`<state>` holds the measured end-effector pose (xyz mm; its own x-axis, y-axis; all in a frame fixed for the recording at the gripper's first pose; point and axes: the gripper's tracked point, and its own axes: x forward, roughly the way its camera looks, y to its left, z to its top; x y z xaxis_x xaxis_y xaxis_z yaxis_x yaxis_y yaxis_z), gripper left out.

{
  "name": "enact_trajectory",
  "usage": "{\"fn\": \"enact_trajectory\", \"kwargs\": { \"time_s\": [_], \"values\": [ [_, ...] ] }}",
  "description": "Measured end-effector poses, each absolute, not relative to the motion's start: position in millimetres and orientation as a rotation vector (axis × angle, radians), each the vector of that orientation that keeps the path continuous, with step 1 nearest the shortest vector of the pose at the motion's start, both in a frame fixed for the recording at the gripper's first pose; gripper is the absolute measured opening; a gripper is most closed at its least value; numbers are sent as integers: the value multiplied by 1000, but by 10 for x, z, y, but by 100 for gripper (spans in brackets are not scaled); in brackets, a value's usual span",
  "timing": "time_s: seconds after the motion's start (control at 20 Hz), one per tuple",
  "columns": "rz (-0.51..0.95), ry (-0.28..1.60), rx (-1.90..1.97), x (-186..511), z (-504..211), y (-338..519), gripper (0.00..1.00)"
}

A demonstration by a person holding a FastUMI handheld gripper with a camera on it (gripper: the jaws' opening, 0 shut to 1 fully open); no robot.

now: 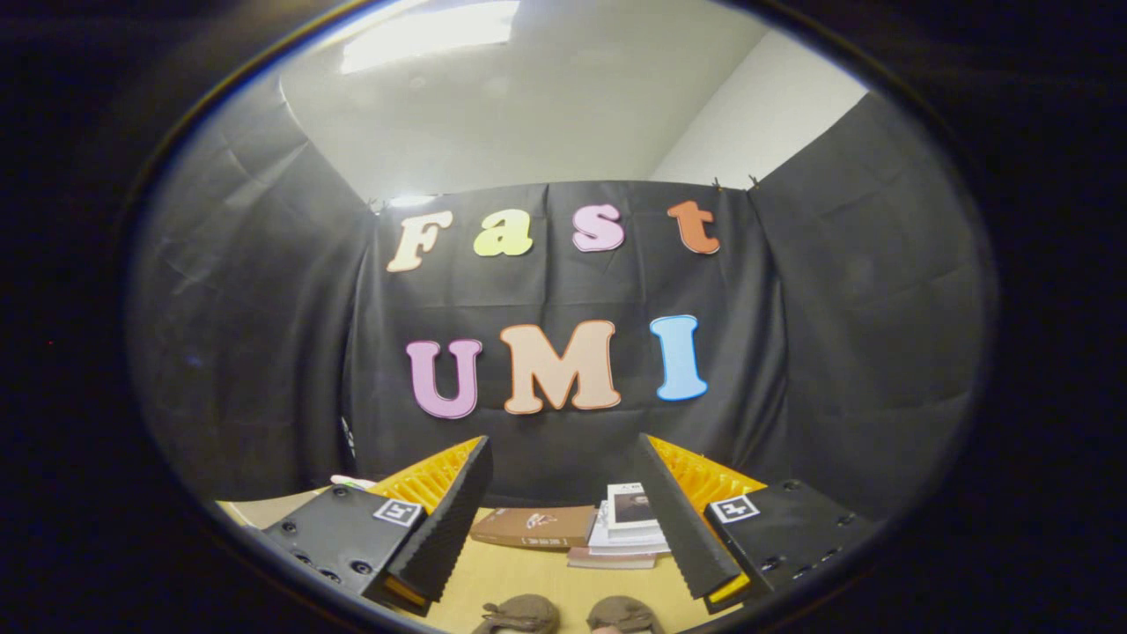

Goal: Open the storage box then place both shoes into the box .Put the left shoe in first, then the right shoe, with the right side of both shoes facing outward in a uniform manner.

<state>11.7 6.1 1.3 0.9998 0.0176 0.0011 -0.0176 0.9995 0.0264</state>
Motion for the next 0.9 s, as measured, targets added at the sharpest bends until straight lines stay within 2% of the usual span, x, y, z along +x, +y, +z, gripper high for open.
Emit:
{"fn": "enact_trajectory", "kwargs": {
  "time_s": [0.9],
  "values": [
    [40,34,49,169,-76,110,100]
  ]
}}
